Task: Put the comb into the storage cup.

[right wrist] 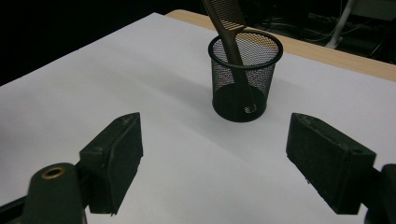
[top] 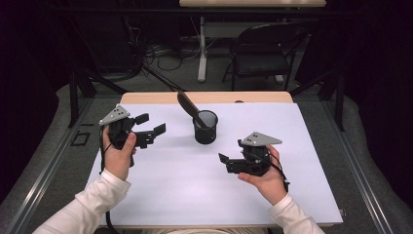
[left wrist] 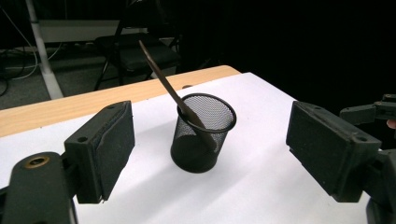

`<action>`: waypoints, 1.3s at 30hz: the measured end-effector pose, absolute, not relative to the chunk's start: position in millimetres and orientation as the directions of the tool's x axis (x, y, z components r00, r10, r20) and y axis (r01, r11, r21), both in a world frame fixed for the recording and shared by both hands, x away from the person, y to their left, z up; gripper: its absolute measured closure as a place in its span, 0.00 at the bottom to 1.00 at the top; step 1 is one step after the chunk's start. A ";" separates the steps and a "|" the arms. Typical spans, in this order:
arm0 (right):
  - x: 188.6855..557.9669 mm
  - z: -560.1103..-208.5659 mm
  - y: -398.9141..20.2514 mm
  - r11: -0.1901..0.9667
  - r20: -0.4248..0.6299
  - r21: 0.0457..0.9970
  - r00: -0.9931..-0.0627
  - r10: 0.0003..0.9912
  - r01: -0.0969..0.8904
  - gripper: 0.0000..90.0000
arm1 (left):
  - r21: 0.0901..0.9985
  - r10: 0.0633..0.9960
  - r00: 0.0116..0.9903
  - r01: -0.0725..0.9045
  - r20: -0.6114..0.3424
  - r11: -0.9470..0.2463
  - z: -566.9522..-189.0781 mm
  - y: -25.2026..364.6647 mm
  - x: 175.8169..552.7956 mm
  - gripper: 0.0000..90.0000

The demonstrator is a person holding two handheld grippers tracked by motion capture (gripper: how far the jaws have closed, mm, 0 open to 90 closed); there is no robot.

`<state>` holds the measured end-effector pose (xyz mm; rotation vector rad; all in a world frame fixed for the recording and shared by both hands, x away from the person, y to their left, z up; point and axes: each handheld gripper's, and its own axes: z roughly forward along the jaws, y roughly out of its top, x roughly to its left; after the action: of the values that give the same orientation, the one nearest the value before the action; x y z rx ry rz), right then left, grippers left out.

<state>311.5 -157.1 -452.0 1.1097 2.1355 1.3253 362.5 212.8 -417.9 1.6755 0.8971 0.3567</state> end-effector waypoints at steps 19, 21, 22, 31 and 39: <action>296.6 -459.8 -191.3 0.198 0.115 0.880 -0.598 0.793 0.432 0.15 | 0.928 0.708 0.676 0.363 -0.204 -0.080 -431.7 224.2 342.9 0.18; 294.3 -459.6 -195.5 0.199 0.115 0.877 -0.594 0.796 0.437 0.14 | 0.927 0.708 0.676 0.366 -0.207 -0.079 -434.1 225.8 341.8 0.18; 293.8 -459.8 -197.6 0.201 0.117 0.875 -0.596 0.794 0.440 0.13 | 0.927 0.708 0.675 0.367 -0.208 -0.077 -435.6 226.3 341.1 0.18; 285.5 -468.5 -212.1 0.217 0.080 0.875 -0.572 0.816 0.433 0.08 | 0.929 0.703 0.682 0.361 -0.204 -0.080 -452.0 230.2 332.5 0.18; 281.6 -480.1 -226.0 0.217 0.064 0.885 -0.570 0.819 0.411 0.00 | 0.934 0.701 0.690 0.343 -0.183 -0.094 -468.7 233.7 321.3 0.18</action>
<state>281.6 -226.0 -480.1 1.1376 2.0777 1.3085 321.3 233.7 -468.7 1.6981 0.8484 0.3694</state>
